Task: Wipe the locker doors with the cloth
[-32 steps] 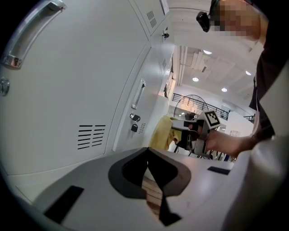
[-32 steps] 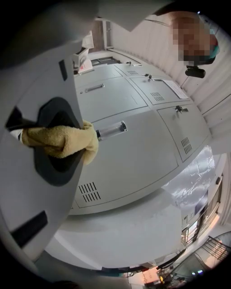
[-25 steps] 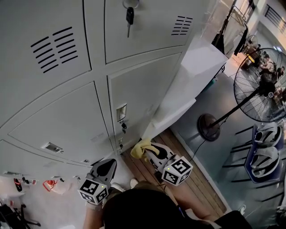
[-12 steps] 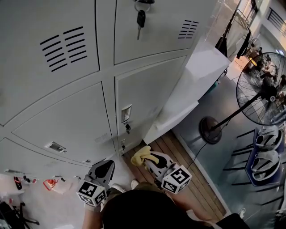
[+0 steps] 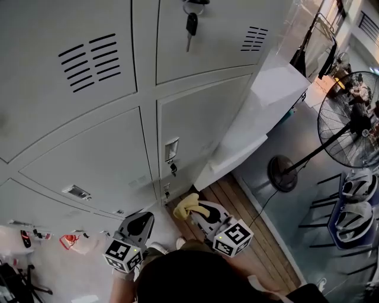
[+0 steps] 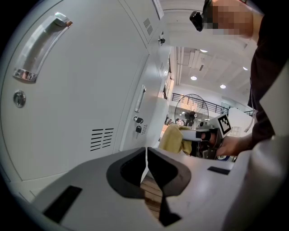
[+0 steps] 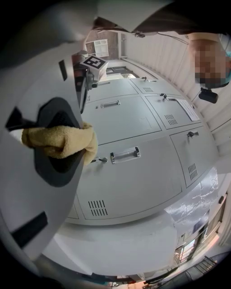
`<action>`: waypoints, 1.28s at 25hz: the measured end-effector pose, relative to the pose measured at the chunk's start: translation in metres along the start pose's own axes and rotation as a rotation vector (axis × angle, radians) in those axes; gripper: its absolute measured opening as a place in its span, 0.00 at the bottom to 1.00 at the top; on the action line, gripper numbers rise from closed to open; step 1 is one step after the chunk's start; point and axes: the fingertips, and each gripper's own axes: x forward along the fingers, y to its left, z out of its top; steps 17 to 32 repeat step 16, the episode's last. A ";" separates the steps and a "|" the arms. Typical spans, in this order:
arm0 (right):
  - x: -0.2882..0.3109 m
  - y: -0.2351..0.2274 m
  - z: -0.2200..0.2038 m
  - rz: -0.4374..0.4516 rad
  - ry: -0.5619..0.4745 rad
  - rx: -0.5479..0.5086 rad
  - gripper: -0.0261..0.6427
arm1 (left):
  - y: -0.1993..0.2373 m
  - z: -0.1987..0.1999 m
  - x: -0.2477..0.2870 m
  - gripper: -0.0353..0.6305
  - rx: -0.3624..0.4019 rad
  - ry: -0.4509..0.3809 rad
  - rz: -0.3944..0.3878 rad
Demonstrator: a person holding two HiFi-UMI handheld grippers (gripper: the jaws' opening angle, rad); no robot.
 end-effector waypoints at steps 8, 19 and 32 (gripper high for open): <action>-0.002 0.001 0.008 0.003 -0.043 0.018 0.12 | -0.007 -0.004 -0.003 0.06 0.018 0.040 -0.013; 0.001 -0.003 0.016 0.018 -0.057 0.021 0.12 | -0.004 -0.002 -0.009 0.06 0.026 0.024 0.002; 0.001 -0.003 0.016 0.018 -0.057 0.021 0.12 | -0.004 -0.002 -0.009 0.06 0.026 0.024 0.002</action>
